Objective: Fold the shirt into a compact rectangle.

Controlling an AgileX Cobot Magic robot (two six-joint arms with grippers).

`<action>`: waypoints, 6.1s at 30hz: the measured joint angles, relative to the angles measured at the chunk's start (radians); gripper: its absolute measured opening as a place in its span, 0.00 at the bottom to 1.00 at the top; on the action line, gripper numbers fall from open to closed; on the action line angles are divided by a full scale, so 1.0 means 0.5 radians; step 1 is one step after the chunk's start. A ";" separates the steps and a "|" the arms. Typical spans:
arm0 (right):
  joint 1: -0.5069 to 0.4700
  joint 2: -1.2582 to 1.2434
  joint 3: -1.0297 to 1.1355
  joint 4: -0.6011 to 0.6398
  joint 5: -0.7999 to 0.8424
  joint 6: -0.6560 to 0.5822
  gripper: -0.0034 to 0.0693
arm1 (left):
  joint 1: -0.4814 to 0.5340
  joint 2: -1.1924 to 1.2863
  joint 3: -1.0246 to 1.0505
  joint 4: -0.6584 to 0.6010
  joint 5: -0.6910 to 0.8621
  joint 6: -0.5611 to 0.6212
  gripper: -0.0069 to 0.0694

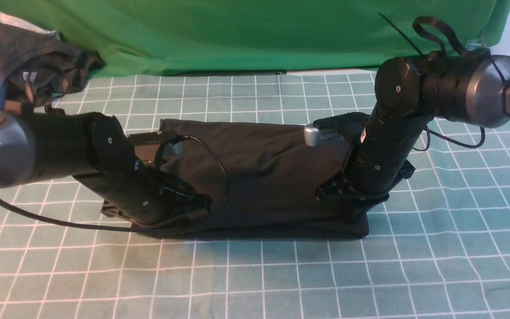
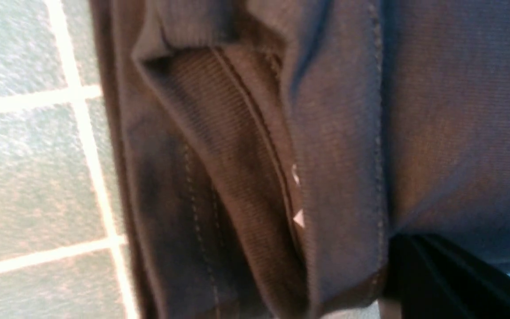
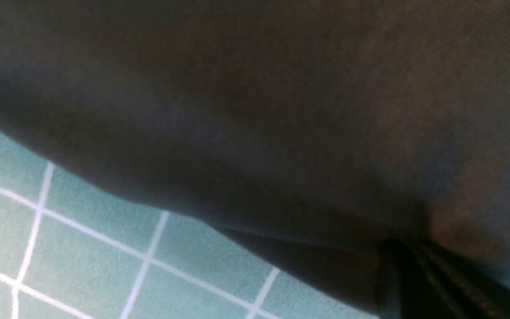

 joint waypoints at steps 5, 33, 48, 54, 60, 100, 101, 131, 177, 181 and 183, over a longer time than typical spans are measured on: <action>-0.001 -0.118 -0.108 -0.065 0.018 -0.010 0.08 | 0.001 -0.231 -0.123 0.281 0.040 -0.193 0.10; -0.057 -0.187 -0.694 -0.071 0.180 -0.090 0.08 | 0.264 0.252 -0.566 0.156 0.237 -0.095 0.55; -0.057 -0.187 -0.694 -0.071 0.071 -0.092 0.08 | 0.264 0.283 -0.622 0.139 0.308 0.113 0.12; -0.057 -0.178 -0.694 -0.071 -0.007 -0.092 0.08 | 0.264 0.180 -0.700 0.290 0.333 0.106 0.11; -0.057 -0.109 -0.694 -0.071 -0.011 -0.085 0.08 | 0.264 0.153 -0.706 0.425 0.361 0.104 0.11; -0.060 -0.027 -0.144 0.184 0.101 -0.216 0.08 | 0.144 0.087 -0.173 0.145 0.265 0.049 0.10; -0.060 -0.027 -0.080 0.179 0.067 -0.216 0.08 | 0.144 0.087 -0.171 0.144 0.247 0.036 0.10; -0.595 -2.239 0.384 0.064 -0.767 -0.362 0.08 | 0.144 -2.057 -0.112 0.211 0.502 -0.106 0.10; -0.595 -3.774 2.065 0.054 -2.361 -0.472 0.21 | 0.144 -2.994 0.700 0.040 0.005 -0.257 0.11; -0.595 -3.774 2.065 0.054 -2.361 -0.472 0.23 | 0.144 -2.994 0.732 0.113 -0.096 -0.094 0.11; -0.595 -3.774 2.065 0.054 -2.361 -0.472 0.23 | 0.144 -3.020 0.799 0.172 -0.207 -0.030 0.11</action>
